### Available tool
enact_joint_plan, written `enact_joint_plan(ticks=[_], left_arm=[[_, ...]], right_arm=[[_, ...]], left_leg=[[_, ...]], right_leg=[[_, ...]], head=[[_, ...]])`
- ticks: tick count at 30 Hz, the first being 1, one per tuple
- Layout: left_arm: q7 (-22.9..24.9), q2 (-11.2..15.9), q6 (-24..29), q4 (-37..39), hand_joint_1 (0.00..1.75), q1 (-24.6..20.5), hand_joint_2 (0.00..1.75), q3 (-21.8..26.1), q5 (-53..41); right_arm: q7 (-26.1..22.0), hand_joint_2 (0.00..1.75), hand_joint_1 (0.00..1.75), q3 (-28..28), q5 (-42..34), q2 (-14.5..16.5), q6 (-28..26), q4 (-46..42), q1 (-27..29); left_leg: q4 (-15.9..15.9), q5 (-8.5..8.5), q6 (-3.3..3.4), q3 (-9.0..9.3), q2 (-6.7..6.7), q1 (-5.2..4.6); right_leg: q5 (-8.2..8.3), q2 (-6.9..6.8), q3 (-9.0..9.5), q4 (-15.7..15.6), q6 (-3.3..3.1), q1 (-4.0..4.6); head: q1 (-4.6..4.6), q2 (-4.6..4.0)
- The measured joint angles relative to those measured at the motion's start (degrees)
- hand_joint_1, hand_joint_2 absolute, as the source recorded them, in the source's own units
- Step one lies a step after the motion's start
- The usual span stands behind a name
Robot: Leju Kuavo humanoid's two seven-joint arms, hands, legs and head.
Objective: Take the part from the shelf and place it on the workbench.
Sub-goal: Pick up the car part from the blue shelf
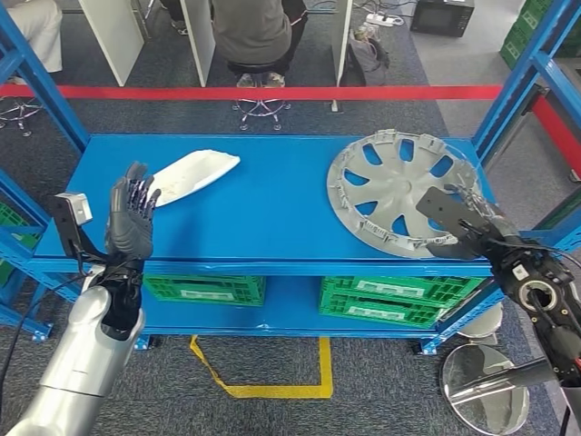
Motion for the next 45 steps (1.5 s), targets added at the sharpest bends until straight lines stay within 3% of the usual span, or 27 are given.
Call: enact_joint_plan(ticks=[6, 13, 21, 31, 45], left_arm=[[0.0, 0.0, 0.5, -0.2, 0.0, 0.1, 0.0, 0.1, 0.0], [-0.2, 0.0, 1.2, -1.0, 0.0, 0.1, 0.0, 0.2, 0.0], [-0.2, 0.1, 1.4, -1.3, 0.0, 0.1, 0.0, 0.4, 0.0], [-0.4, 0.1, 1.7, -1.4, 0.0, 0.3, 0.0, 0.5, 0.1], [-1.3, 0.1, 1.6, -1.4, 0.0, 0.1, 0.0, 0.5, 0.8]], right_arm=[[-6.6, 1.75, 0.0, 1.0, 7.0, 0.1, -1.3, 3.2, -4.8], [-15.2, 1.75, 0.0, 5.4, 18.9, 2.1, -9.7, 11.1, -8.6], [-20.6, 1.75, 0.0, 9.0, 22.7, 4.8, -14.6, 20.1, -11.1], [-24.5, 1.75, 0.0, 11.7, 21.4, 8.7, -14.6, 29.7, -12.7], [-25.7, 1.75, 0.0, 12.2, 10.7, 11.9, -7.2, 39.1, -13.0]], left_leg=[[0.0, 0.01, -0.02, 0.0, -0.03, 0.0], [-0.1, 0.01, -0.02, 0.0, -0.07, 0.0], [-0.1, 0.02, -0.03, 0.0, -0.1, 0.0], [-0.1, 0.03, -0.04, 0.0, -0.12, 0.0], [-0.1, 0.03, -0.04, 0.0, -0.09, 0.01]], right_leg=[[0.0, -0.02, 0.03, 0.0, 0.0, 0.01], [-0.01, -0.08, 0.04, 0.0, 0.0, 0.02], [-0.01, -0.13, 0.04, 0.1, -0.01, 0.02], [-0.04, -0.15, 0.03, 0.1, -0.03, 0.03], [-0.06, -0.12, -0.04, 0.1, -0.05, 0.02]], head=[[0.02, 0.0], [0.02, 0.0], [0.03, 0.0], [-0.02, 0.0], [-0.03, 0.0]])
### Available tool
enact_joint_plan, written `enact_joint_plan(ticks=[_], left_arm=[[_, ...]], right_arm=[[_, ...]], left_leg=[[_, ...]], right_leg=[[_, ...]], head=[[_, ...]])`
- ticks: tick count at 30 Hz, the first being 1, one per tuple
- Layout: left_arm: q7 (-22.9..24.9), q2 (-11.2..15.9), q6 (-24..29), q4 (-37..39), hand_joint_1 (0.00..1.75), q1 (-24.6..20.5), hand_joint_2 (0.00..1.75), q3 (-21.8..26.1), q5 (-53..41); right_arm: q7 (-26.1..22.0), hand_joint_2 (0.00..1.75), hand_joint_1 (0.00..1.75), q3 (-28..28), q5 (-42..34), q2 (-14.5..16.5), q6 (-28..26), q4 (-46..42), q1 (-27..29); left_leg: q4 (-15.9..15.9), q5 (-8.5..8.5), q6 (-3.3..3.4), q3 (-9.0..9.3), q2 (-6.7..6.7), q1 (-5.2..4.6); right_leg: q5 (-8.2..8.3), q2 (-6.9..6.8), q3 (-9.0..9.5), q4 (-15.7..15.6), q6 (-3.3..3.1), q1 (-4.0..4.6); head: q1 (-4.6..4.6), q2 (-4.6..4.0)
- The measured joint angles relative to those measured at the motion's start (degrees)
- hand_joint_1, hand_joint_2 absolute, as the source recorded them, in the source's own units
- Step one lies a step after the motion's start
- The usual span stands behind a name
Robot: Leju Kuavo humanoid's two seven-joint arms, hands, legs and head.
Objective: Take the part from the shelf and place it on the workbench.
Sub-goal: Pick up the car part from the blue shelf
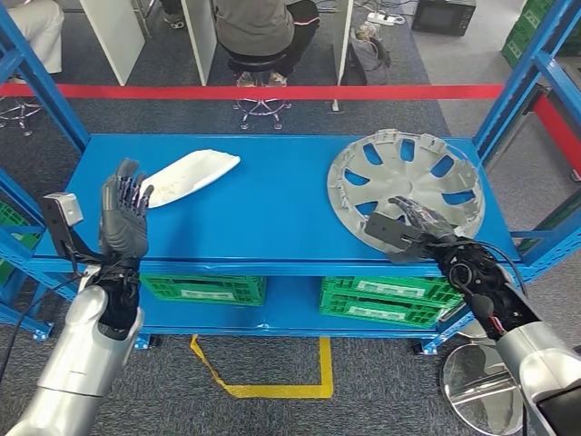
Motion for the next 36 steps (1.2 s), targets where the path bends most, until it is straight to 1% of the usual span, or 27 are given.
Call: enact_joint_plan(ticks=[9, 20, 36], left_arm=[[-0.6, 0.0, 0.0, 0.0, 0.0, -0.4, 0.0, 0.0, 0.4], [-0.9, 0.0, 0.0, 0.0, 0.0, -0.4, 0.0, 0.0, 0.8], [-1.0, 0.0, 0.1, 0.0, 0.0, -0.4, 0.0, 0.0, 0.8]], right_arm=[[0.1, 1.75, 0.0, 0.0, -1.2, 0.1, 0.7, 3.9, -0.1], [-0.2, 1.75, 0.0, 0.0, -1.7, -0.2, 1.8, 8.4, -2.2], [-0.1, 1.75, 0.0, 0.0, -1.5, -0.3, 1.8, 10.8, -2.9]], left_leg=[[0.0, 0.0, 0.0, 0.0, 0.02, 0.0], [0.0, 0.0, 0.0, 0.07, 0.03, 0.01], [0.0, 0.0, 0.0, 0.14, 0.04, 0.01]], right_leg=[[0.0, 0.03, -0.02, 0.0, 0.0, 0.0], [0.0, 0.03, 0.04, 0.0, 0.0, -0.01], [0.0, 0.04, 0.11, 0.0, 0.0, -0.01]], head=[[0.0, -0.01], [0.04, 0.0], [-0.02, 0.0]])
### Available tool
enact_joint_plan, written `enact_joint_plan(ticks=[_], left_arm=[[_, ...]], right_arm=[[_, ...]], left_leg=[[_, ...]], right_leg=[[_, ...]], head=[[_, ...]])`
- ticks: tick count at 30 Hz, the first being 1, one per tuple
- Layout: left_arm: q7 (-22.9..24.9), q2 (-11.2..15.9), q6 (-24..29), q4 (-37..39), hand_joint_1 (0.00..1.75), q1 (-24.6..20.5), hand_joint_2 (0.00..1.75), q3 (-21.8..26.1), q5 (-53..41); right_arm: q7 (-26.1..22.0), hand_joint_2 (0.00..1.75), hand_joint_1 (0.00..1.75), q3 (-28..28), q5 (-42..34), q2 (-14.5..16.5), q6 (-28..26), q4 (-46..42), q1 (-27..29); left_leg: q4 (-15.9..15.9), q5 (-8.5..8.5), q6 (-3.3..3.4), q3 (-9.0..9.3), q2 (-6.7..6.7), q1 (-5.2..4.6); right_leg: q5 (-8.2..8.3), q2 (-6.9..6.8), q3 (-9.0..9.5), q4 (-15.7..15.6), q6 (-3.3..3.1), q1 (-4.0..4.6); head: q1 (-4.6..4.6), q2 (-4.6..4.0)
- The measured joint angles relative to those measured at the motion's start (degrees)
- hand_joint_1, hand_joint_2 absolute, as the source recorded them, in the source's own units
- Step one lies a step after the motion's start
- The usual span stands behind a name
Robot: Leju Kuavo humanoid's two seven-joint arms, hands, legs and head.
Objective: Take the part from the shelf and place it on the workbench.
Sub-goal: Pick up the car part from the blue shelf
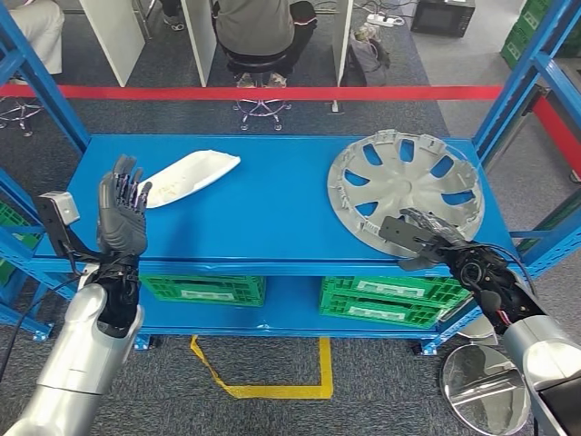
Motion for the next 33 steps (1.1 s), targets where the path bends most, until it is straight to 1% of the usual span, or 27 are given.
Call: enact_joint_plan(ticks=[8, 15, 20, 25, 28, 33], left_arm=[[0.0, 0.0, 0.1, 0.0, 0.0, 0.0, 0.0, 0.0, 0.0], [0.0, 0.0, 0.1, 0.3, 0.0, -0.4, 0.0, 0.0, 0.2], [-0.1, 0.0, 0.1, 0.8, 0.0, -1.1, 0.0, 0.0, 0.7], [-0.3, 0.0, 0.1, 1.5, 0.0, -1.7, 0.0, 0.0, 1.5], [-0.4, 0.0, 0.2, 1.9, 0.0, -2.0, 0.0, 0.0, 1.6], [-0.8, 0.0, 0.4, 2.1, 0.0, -2.1, 0.0, 0.0, 1.9]], right_arm=[[-0.2, 1.75, 0.0, 0.1, 1.3, 0.3, 0.7, 0.8, -0.2], [-4.1, 1.75, 0.0, 1.5, 2.4, 2.4, 6.5, 1.2, -0.3], [-4.3, 1.75, 0.0, 2.6, 0.7, 4.1, 9.8, 0.6, -0.2], [-4.3, 1.75, 0.0, 4.2, -1.8, 4.9, 13.0, -0.4, -0.1], [-4.3, 1.75, 0.0, 5.3, -2.2, 5.3, 13.3, -1.1, 0.3], [-3.6, 1.75, 0.0, 6.6, -3.5, 5.7, 13.1, -1.9, 0.5]], left_leg=[[0.0, 0.0, 0.0, 0.05, -0.01, 0.0], [0.0, -0.07, -0.06, 0.49, 0.12, 0.07], [0.0, -0.21, -0.25, 1.05, 0.44, 0.13], [-0.1, -0.34, -0.45, 1.51, 0.71, 0.22], [-0.1, -0.42, -0.56, 1.78, 0.77, 0.34], [-0.1, -0.46, -0.62, 2.03, 0.79, 0.41]], right_leg=[[0.0, -0.01, 0.08, 0.0, 0.0, 0.0], [-0.05, 0.06, 0.45, 0.0, -0.04, 0.06], [-0.09, 0.44, 0.83, -0.1, -0.09, 0.17], [-0.16, 0.62, 1.14, -0.1, -0.26, 0.41], [-0.22, 0.68, 1.39, -0.1, -0.41, 0.54], [-0.27, 0.68, 1.58, -0.1, -0.47, 0.61]], head=[[0.05, 0.0], [0.09, 0.0], [0.11, -0.01], [0.09, 0.0], [0.09, 0.0], [0.03, 0.0]])
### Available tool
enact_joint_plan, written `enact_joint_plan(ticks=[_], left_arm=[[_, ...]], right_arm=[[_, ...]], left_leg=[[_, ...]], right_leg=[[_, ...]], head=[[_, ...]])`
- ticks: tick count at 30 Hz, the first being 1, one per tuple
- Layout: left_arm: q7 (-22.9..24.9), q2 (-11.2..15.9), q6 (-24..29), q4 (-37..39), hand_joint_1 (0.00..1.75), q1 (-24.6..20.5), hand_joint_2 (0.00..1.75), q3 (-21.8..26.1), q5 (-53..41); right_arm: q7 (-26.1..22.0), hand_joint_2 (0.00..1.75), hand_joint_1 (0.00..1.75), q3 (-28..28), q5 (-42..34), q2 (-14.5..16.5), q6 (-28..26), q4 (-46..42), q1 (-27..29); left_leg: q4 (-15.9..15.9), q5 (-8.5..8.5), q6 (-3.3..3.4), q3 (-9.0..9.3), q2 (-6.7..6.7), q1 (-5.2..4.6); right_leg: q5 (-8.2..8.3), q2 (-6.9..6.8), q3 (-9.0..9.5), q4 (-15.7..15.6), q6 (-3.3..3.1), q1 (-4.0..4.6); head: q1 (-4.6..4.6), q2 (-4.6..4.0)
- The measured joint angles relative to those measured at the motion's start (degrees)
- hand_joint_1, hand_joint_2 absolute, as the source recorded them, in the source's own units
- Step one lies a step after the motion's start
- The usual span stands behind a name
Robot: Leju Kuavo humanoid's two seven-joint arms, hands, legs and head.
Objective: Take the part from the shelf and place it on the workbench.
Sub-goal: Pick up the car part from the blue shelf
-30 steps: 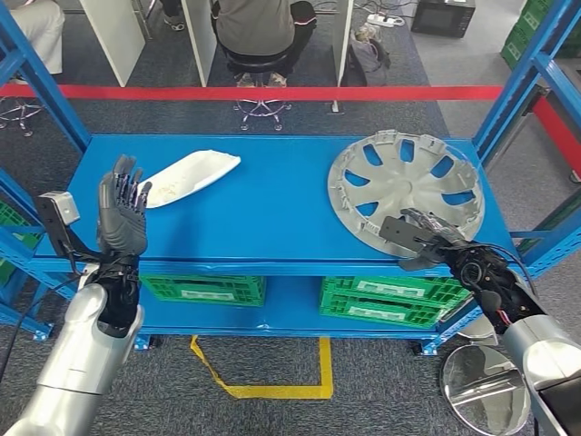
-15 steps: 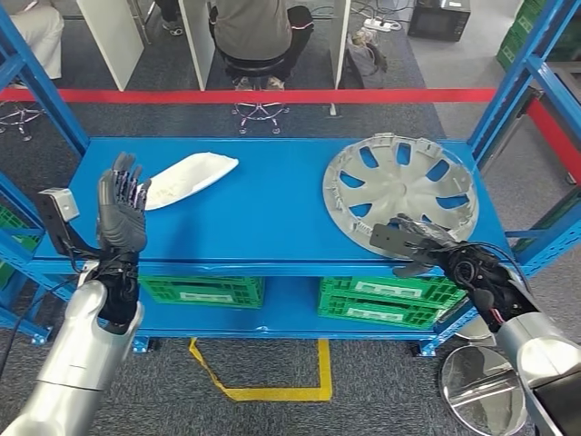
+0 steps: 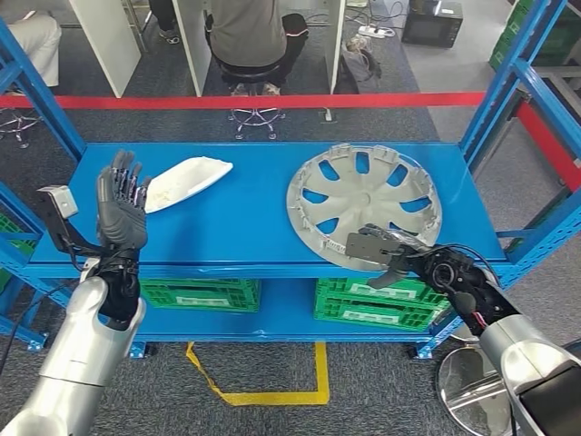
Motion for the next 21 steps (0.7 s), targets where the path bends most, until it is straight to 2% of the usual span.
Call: enact_joint_plan(ticks=[16, 21], left_arm=[[-0.1, 0.0, 0.1, 0.4, 0.0, 0.0, 0.0, 0.0, 0.2], [-0.1, 0.0, 0.4, 0.5, 0.0, 0.0, 0.0, 0.0, 0.3]], right_arm=[[0.3, 1.75, 0.0, 1.6, -0.4, 0.1, 0.0, -0.8, 0.1], [2.9, 1.75, 0.0, 2.2, -0.7, 0.1, -1.9, -0.9, 0.4]], left_leg=[[-0.1, -0.03, -0.05, 0.21, 0.01, 0.02], [-0.1, -0.06, -0.09, 0.27, 0.03, 0.05]], right_leg=[[-0.04, 0.01, 0.15, 0.0, -0.06, 0.03], [-0.07, 0.02, 0.21, 0.0, -0.1, 0.05]], head=[[0.01, 0.0], [-0.04, 0.0]])
